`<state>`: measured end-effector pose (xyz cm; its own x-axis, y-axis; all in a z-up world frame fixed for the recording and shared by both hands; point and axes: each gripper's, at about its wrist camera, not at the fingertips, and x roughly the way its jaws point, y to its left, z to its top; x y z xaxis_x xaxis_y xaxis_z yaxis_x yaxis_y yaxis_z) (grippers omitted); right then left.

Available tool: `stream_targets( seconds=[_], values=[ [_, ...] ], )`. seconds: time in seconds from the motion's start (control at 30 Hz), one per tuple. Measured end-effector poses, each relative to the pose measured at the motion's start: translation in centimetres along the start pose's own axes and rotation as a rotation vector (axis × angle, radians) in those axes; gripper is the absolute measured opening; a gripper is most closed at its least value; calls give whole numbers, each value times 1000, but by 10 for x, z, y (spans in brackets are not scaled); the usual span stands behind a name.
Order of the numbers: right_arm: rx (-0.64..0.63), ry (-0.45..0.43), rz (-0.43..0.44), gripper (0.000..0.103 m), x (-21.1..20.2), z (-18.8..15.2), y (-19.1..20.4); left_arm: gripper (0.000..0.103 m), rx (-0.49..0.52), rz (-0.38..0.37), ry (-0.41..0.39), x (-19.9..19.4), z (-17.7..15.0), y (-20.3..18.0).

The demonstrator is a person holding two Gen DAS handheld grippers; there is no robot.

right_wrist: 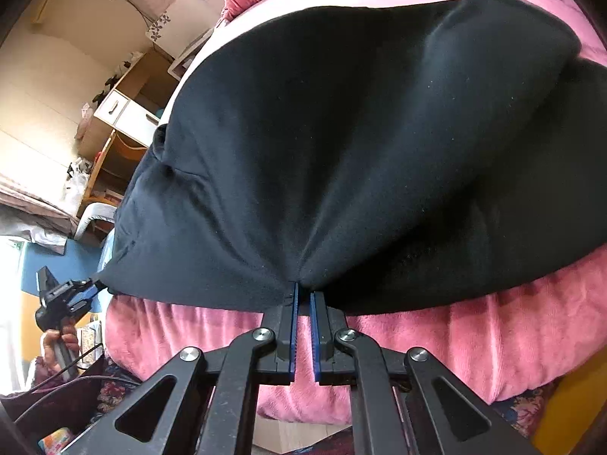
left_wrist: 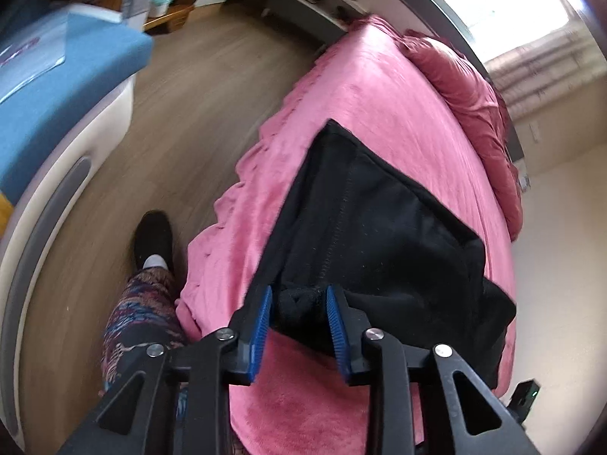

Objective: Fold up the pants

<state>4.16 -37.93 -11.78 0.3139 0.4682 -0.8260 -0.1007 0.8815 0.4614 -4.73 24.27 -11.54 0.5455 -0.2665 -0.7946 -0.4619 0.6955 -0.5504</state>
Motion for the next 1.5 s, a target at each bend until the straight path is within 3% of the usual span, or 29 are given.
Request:
stream_targets(
  seconds=[0.1,0.17,0.23,0.3,0.37,0.5,0.7,0.87,1.07,1.23,1.43,1.47,1.5],
  values=[
    [-12,4,-16,6,3,4,0,29,-33,62,-121,-29,4,1],
    [-12,8,-20,6,5,3,0,29,-16,29,-182,-47,7,-9],
    [-10,13,-23,6,8,4,-1,29,69,4,-206,-54,4,-33],
    [-4,15,-26,6,10,3,0,29,160,-7,-160,-44,-2,-55],
    [-3,16,-30,7,10,0,0,29,242,40,-80,-19,-14,-71],
    [16,19,-14,14,8,-1,-4,29,260,161,60,37,-26,-69],
    [77,-91,-18,41,-33,4,-28,29,271,199,3,34,-20,-81],
    [248,-274,-108,41,-82,29,-91,29,391,90,-16,26,-35,-122],
    [468,-448,-179,43,-111,77,-166,29,580,-15,65,44,-68,-176],
    [583,-486,-226,43,-111,117,-209,29,639,-34,143,65,-80,-198],
    [618,-436,-290,42,-96,151,-236,29,655,-19,189,80,-89,-212],
    [614,-427,-294,37,-94,154,-237,29,663,-20,192,80,-90,-214],
    [598,-400,-295,22,-91,158,-237,29,672,-19,195,80,-96,-216]
  ],
)
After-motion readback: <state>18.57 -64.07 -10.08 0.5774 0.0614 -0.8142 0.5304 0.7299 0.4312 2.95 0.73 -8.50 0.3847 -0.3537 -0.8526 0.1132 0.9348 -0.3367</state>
